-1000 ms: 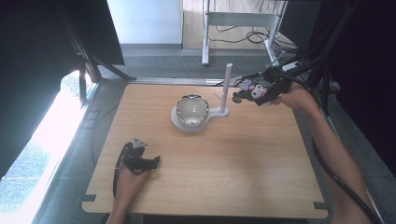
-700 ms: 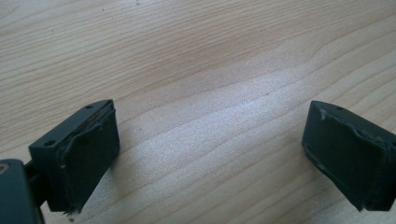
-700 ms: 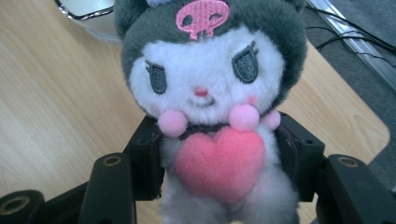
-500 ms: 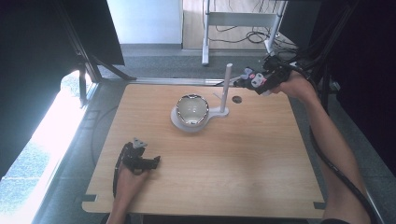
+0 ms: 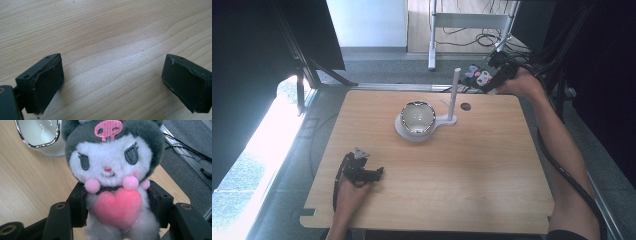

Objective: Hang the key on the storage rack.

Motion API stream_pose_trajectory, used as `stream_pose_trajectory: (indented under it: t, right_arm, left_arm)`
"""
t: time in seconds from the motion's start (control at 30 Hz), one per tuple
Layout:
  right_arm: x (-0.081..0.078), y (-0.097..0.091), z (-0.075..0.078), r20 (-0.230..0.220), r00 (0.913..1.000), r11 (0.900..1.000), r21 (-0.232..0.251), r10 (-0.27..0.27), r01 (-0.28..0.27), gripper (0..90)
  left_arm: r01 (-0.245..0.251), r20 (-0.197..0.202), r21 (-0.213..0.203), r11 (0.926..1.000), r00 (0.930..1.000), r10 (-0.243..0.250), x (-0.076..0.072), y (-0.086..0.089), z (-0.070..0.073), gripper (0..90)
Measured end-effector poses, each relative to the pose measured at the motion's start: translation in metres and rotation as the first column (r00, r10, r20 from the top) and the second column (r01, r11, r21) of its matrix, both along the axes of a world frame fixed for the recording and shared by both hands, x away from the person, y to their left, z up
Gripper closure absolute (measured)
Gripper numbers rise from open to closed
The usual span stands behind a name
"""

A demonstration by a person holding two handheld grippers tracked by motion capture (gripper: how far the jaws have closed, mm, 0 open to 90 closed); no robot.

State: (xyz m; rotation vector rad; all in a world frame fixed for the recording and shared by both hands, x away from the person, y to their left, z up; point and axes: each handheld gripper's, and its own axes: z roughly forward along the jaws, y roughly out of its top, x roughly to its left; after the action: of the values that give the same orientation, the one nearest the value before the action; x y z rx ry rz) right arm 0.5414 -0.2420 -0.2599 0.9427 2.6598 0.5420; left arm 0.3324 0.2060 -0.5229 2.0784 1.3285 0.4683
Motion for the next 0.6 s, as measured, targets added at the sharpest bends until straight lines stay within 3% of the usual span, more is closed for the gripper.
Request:
stream_pose_trajectory:
  t: [0.33, 0.6]
  right_arm:
    - [-0.003, 0.021, -0.009, -0.036, 0.9983, 0.999, 0.004, 0.045, -0.045, 43.2]
    - [-0.006, 0.036, -0.036, -0.093, 0.9932, 0.9975, -0.005, 0.069, -0.07, 42.9]
  left_arm:
    - [0.001, 0.0, -0.001, 1.0, 1.0, -0.001, 0.0, 0.0, 0.0, 4.0]
    - [-0.002, 0.004, 0.001, 1.0, 1.0, 0.001, 0.0, 0.0, 0.0, 4.0]
